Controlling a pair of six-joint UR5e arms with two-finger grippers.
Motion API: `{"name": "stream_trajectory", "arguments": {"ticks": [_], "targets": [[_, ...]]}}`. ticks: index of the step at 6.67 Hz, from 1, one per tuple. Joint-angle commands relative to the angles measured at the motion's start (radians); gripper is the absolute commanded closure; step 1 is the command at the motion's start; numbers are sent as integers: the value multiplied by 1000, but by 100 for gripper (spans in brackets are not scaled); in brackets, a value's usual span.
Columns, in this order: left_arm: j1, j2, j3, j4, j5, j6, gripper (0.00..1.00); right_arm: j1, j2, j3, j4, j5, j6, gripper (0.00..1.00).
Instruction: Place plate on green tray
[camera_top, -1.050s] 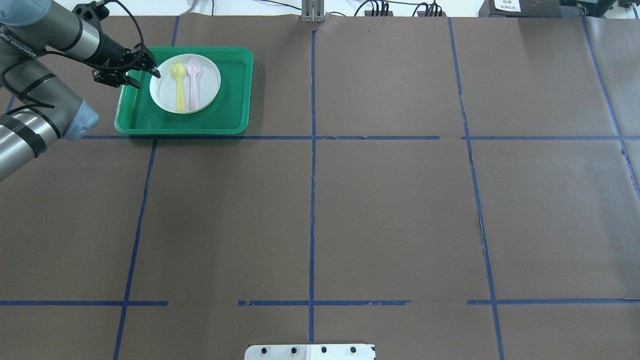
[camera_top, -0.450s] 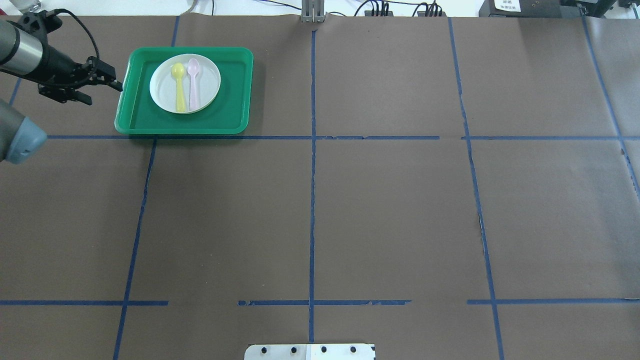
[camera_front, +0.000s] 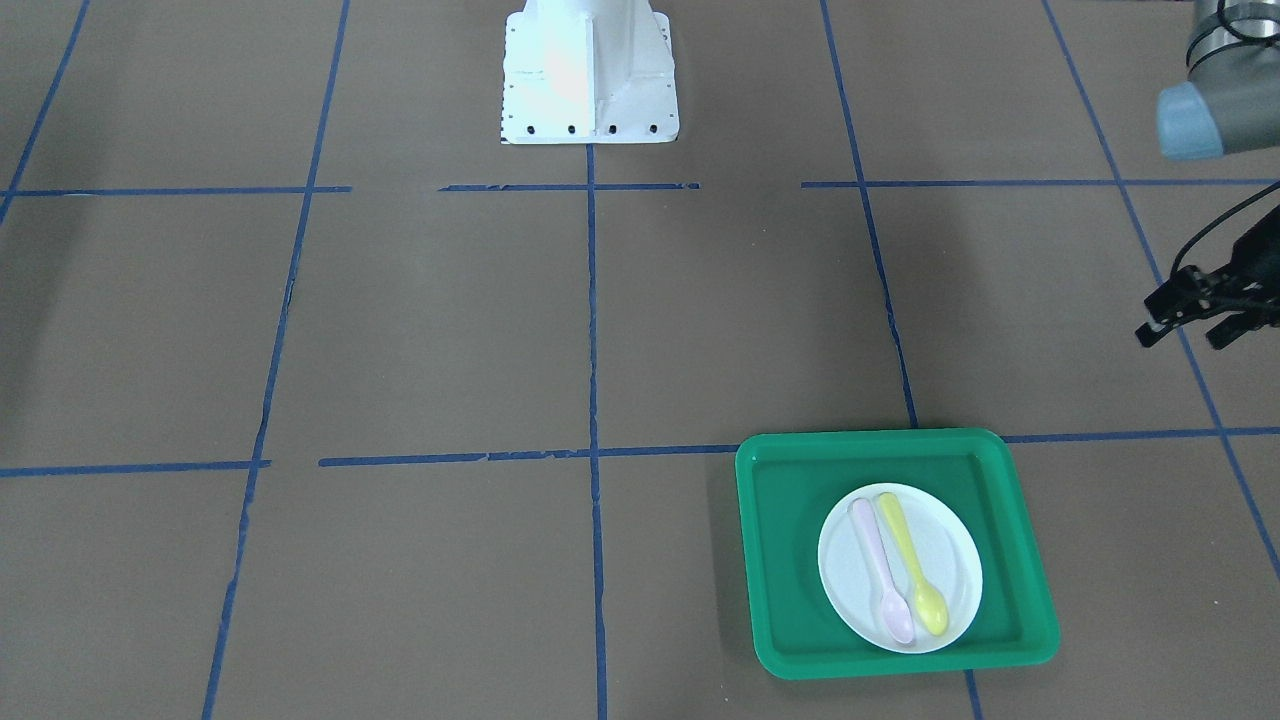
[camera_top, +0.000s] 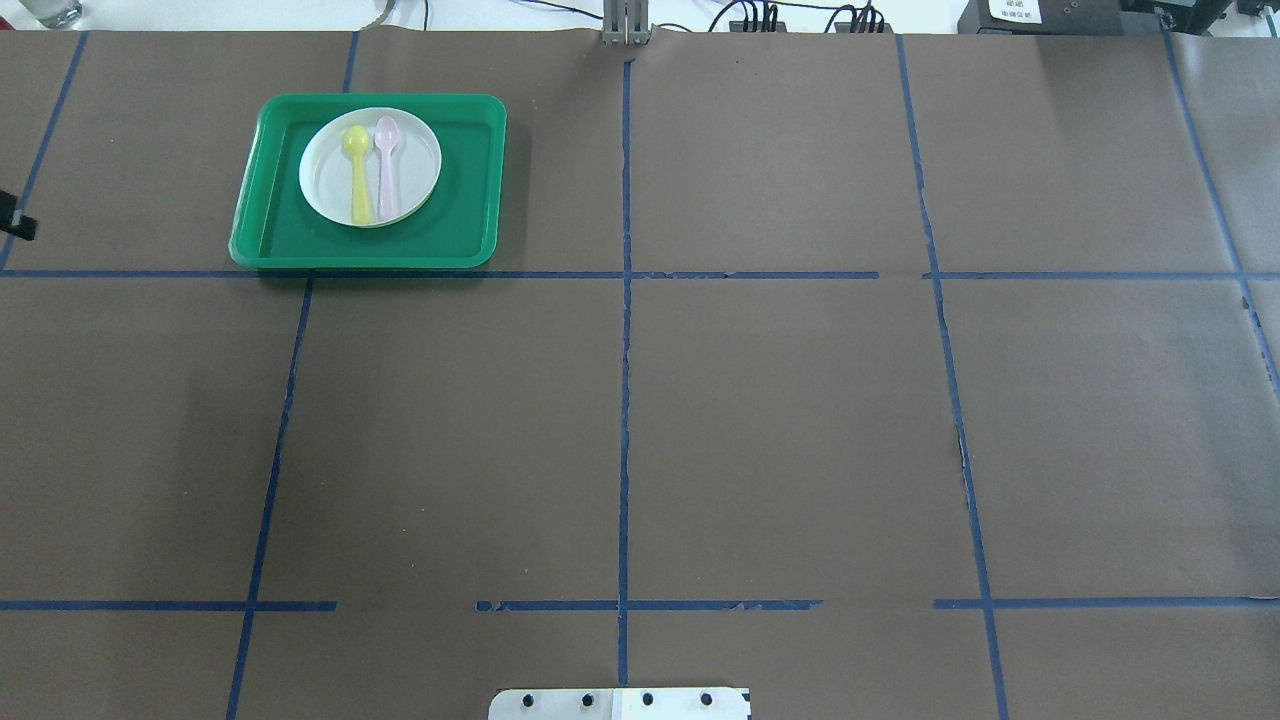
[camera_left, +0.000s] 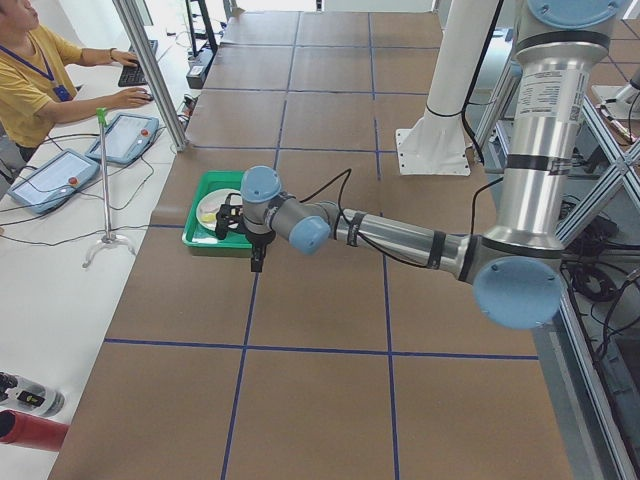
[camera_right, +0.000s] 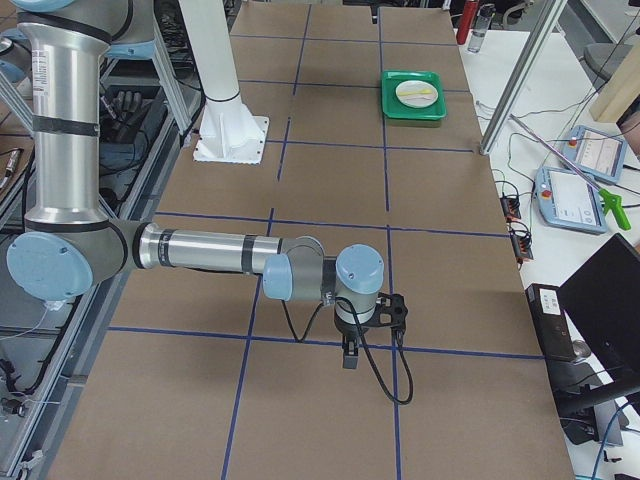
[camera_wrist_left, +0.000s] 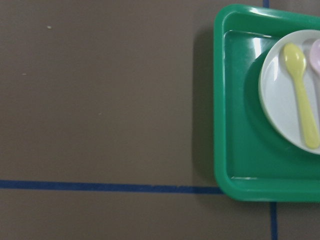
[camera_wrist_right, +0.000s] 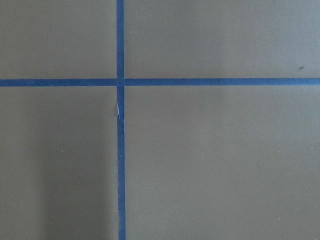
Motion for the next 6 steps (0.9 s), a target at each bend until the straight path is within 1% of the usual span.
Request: {"name": "stream_trajectory", "arguments": {"ticks": [1, 2, 3, 4, 6], "targets": [[-272, 123, -115, 223, -5, 409, 9, 0, 1, 0, 0, 0, 0, 0], [-360, 124, -127, 380, -2, 570, 9, 0, 1, 0, 0, 0, 0, 0], [-367, 143, -129, 437, 1, 638, 9, 0, 0, 0, 0, 0, 0, 0], [-367, 156, -126, 458, 2, 636, 0, 0, 0, 0, 0, 0, 0, 0], [-361, 180, -132, 466, 2, 633, 0, 0, 0, 0, 0, 0, 0, 0]]}}
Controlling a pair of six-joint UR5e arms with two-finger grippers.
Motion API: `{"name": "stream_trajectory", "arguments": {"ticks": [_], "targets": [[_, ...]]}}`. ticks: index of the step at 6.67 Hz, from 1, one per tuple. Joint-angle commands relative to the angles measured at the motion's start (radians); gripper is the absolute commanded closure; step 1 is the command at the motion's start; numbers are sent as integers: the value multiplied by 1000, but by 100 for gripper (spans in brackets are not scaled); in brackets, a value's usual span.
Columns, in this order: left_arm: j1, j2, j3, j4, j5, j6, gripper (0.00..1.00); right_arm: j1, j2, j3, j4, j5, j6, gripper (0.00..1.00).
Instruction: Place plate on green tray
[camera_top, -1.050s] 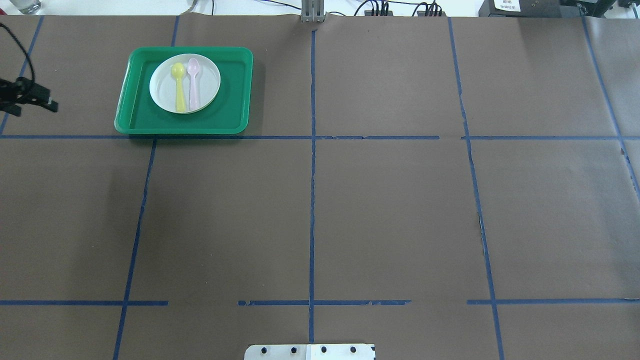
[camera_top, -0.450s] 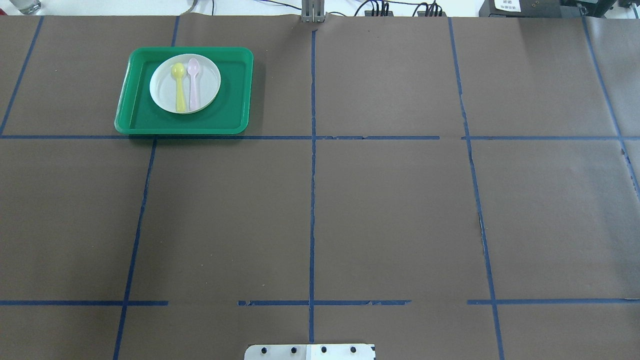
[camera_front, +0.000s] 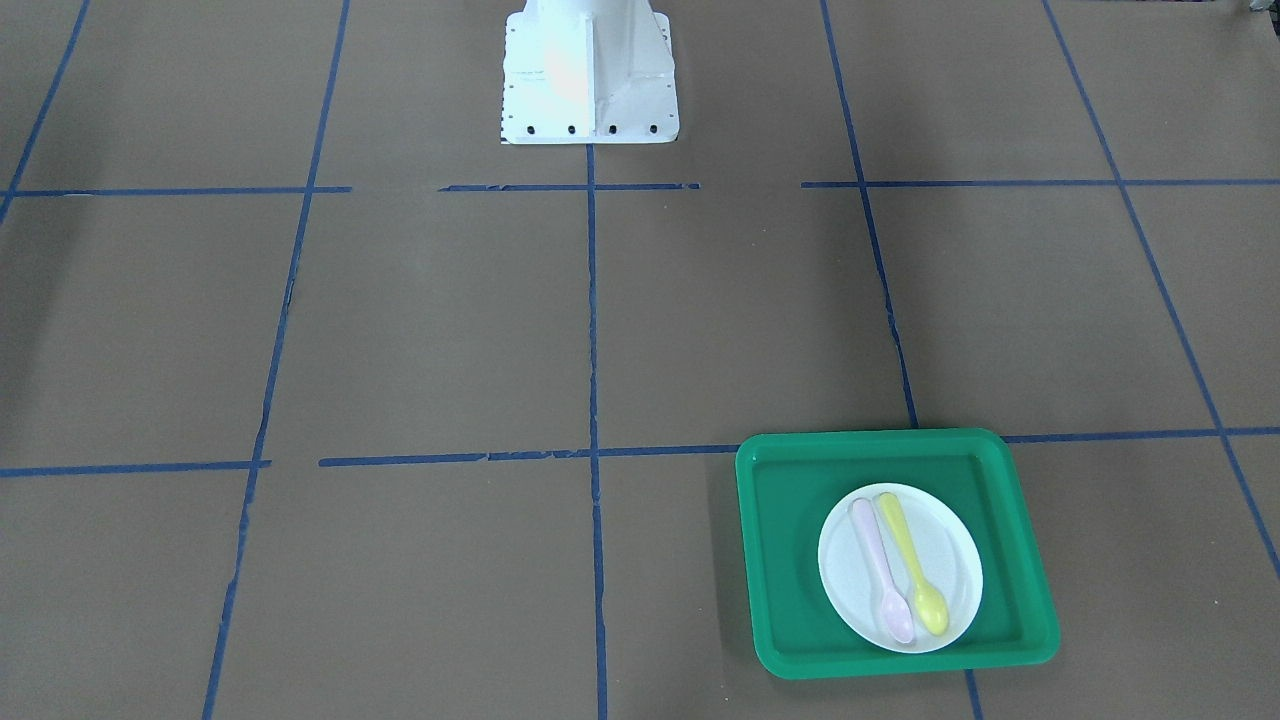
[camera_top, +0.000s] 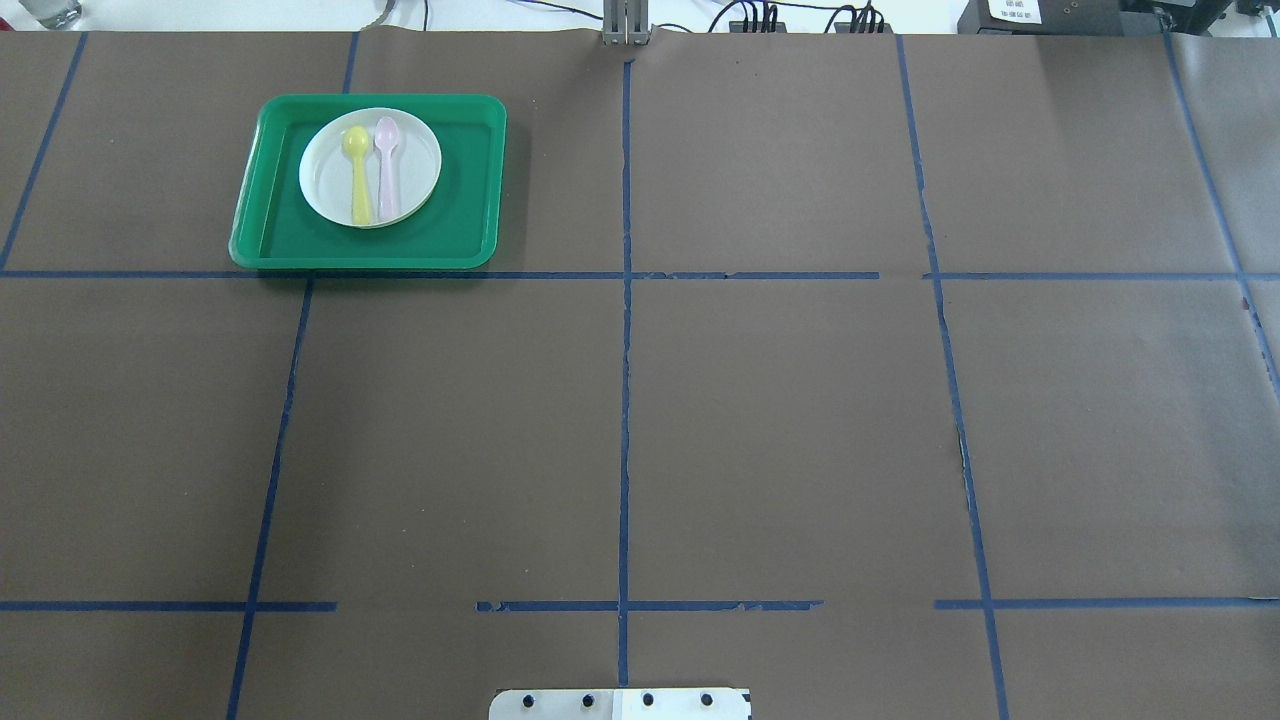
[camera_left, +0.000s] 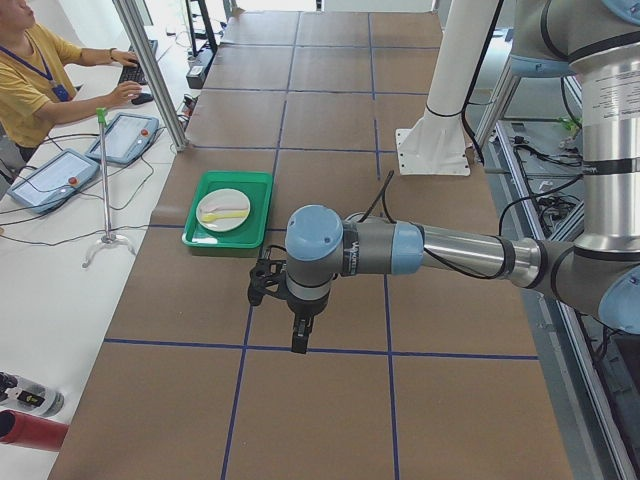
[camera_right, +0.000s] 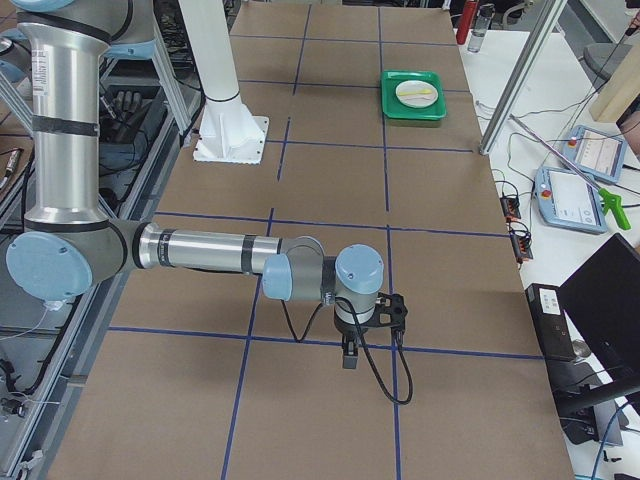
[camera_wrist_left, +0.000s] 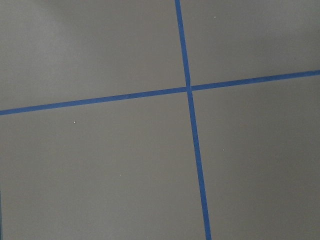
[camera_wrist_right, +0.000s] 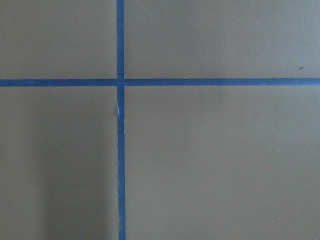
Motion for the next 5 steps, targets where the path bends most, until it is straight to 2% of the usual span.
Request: {"name": "stream_trajectory", "arguments": {"ticks": [1, 2, 5], "targets": [[5, 10, -5, 11, 0, -43, 0, 0, 0, 0, 0, 0, 0, 0], [46, 10, -23, 11, 0, -101, 0, 0, 0, 0, 0, 0, 0, 0], [59, 25, -39, 10, 0, -100, 0, 0, 0, 0, 0, 0, 0, 0]]}}
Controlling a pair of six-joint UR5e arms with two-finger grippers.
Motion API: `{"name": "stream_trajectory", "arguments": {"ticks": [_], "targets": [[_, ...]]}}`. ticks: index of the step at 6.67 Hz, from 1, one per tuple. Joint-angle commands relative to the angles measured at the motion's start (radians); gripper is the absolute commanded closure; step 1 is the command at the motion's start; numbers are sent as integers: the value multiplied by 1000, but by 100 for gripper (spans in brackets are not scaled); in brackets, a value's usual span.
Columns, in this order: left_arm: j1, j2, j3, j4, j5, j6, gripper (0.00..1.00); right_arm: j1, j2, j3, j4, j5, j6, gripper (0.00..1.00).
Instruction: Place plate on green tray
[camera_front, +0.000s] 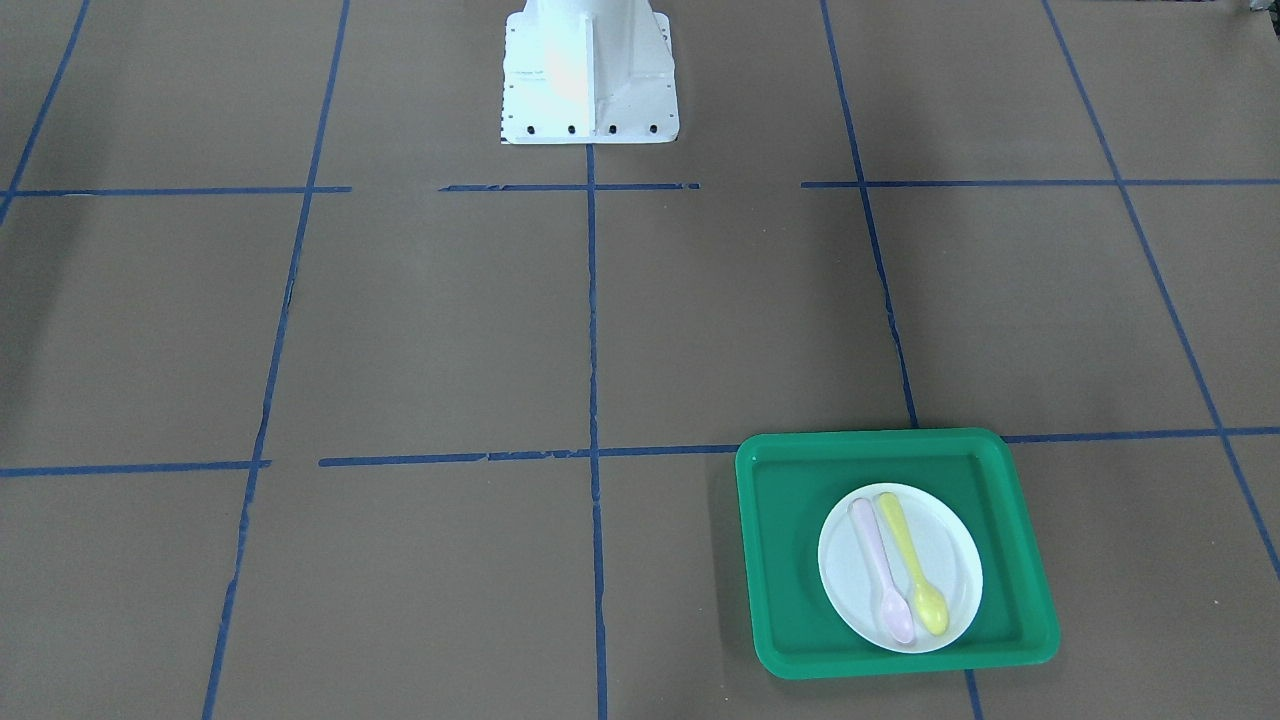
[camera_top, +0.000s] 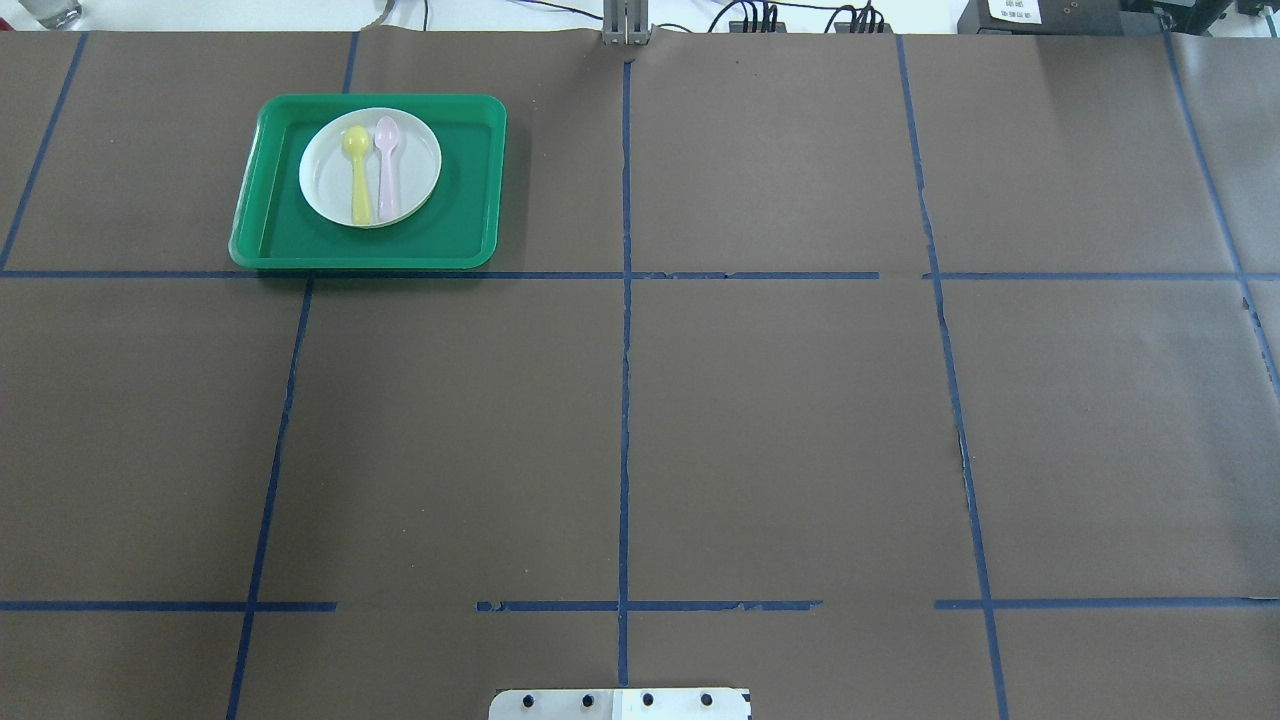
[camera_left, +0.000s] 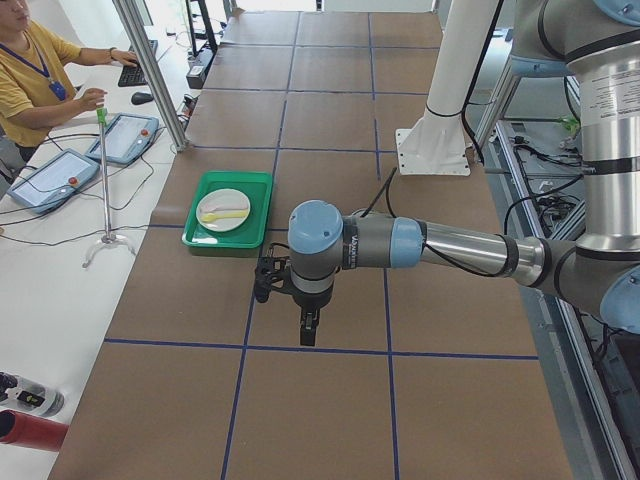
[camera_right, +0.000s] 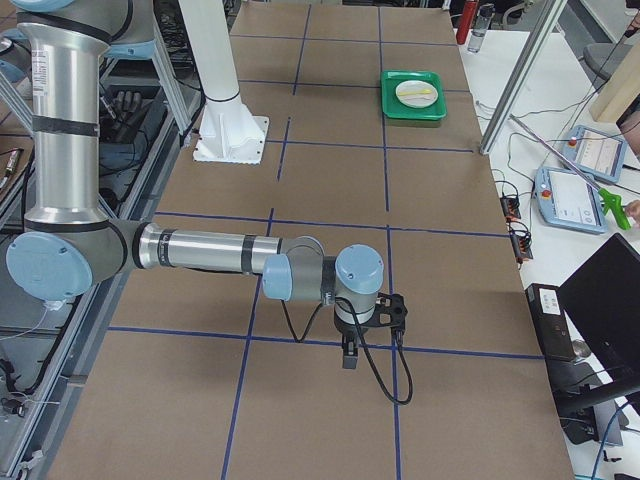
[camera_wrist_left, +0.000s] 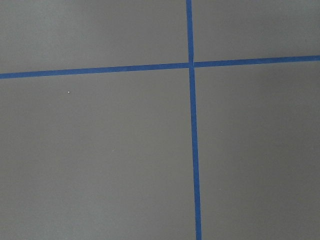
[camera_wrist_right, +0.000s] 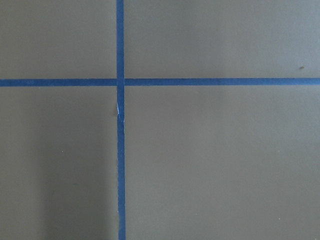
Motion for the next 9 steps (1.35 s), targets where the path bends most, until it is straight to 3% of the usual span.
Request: {"name": "stream_trajectory", "arguments": {"ticks": [1, 9], "targets": [[9, 10, -5, -1, -3, -1, 0, 0, 0, 0, 0, 0, 0, 0], [32, 13, -40, -1, -6, -1, 0, 0, 0, 0, 0, 0, 0, 0]]}}
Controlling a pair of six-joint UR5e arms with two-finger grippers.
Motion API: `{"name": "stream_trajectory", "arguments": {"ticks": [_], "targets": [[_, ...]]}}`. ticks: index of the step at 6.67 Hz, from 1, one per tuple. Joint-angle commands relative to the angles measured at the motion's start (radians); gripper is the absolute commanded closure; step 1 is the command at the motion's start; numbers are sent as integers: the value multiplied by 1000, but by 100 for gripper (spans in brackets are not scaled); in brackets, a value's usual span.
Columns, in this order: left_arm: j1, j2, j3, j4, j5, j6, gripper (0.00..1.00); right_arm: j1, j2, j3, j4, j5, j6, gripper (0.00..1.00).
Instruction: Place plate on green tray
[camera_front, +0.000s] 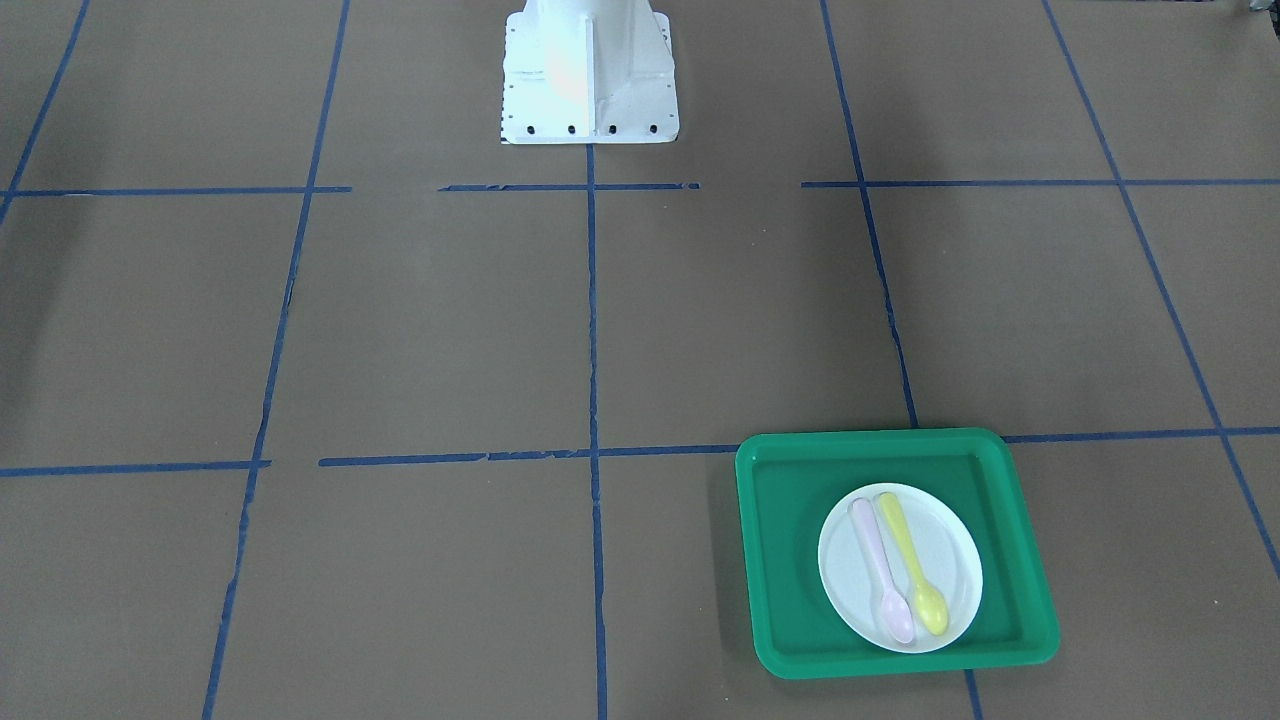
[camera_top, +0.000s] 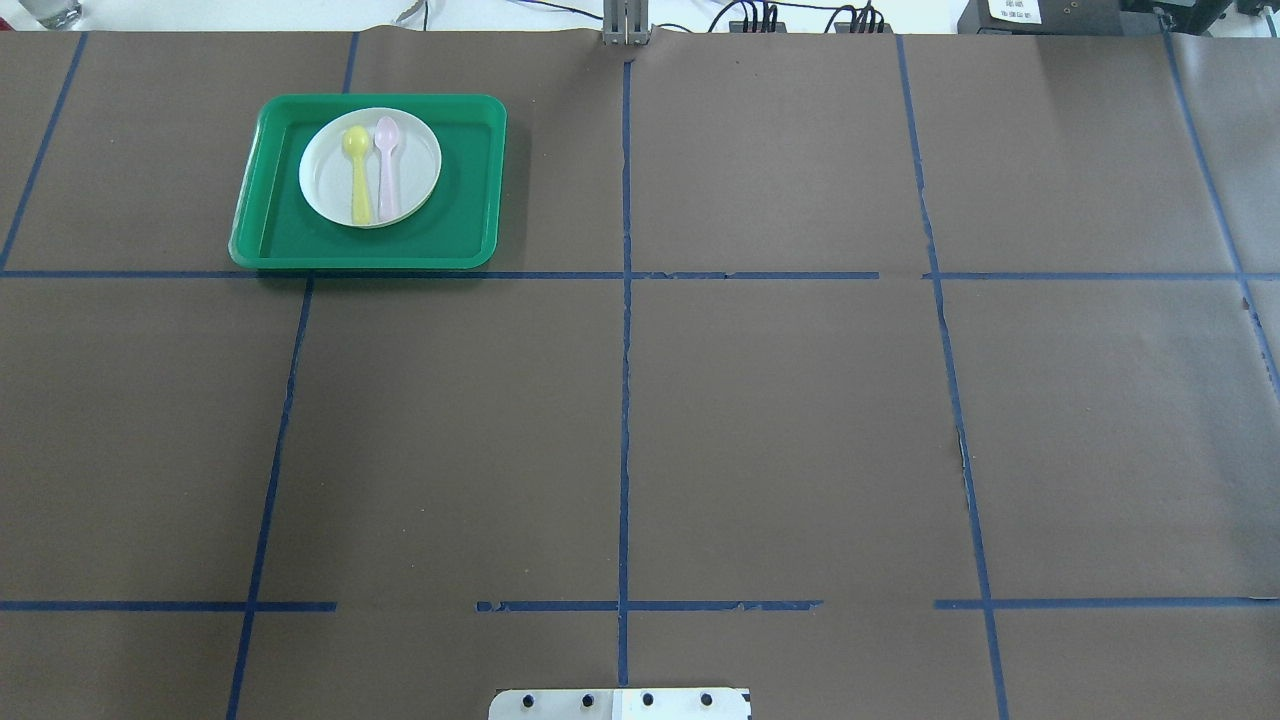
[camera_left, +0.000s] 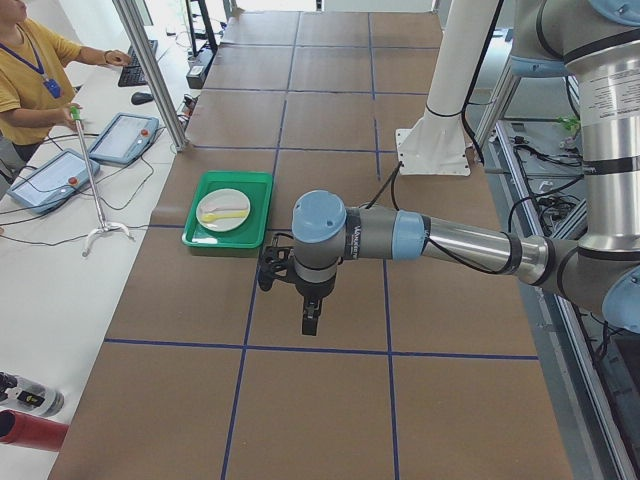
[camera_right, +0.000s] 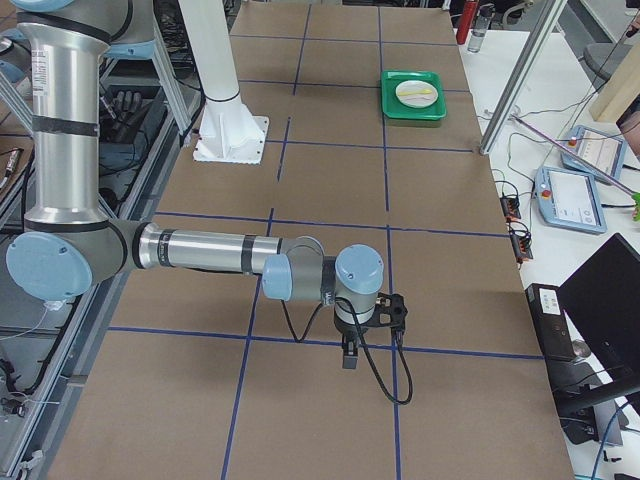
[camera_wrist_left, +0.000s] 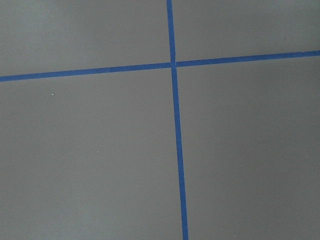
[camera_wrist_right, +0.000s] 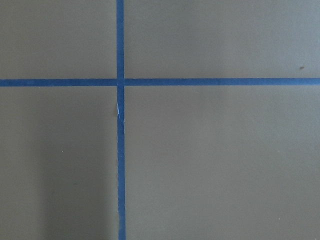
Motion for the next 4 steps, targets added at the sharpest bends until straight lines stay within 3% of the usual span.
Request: {"name": "stream_trajectory", "arguments": {"ticks": [1, 2, 3, 4], "targets": [[1, 5, -25, -10, 5, -50, 0, 0, 0, 0, 0, 0, 0, 0], [7, -16, -32, -13, 4, -54, 0, 0, 0, 0, 0, 0, 0, 0], [18, -142, 53, -5, -3, -54, 0, 0, 0, 0, 0, 0, 0, 0], [20, -177, 53, -5, -3, -54, 0, 0, 0, 0, 0, 0, 0, 0]]}}
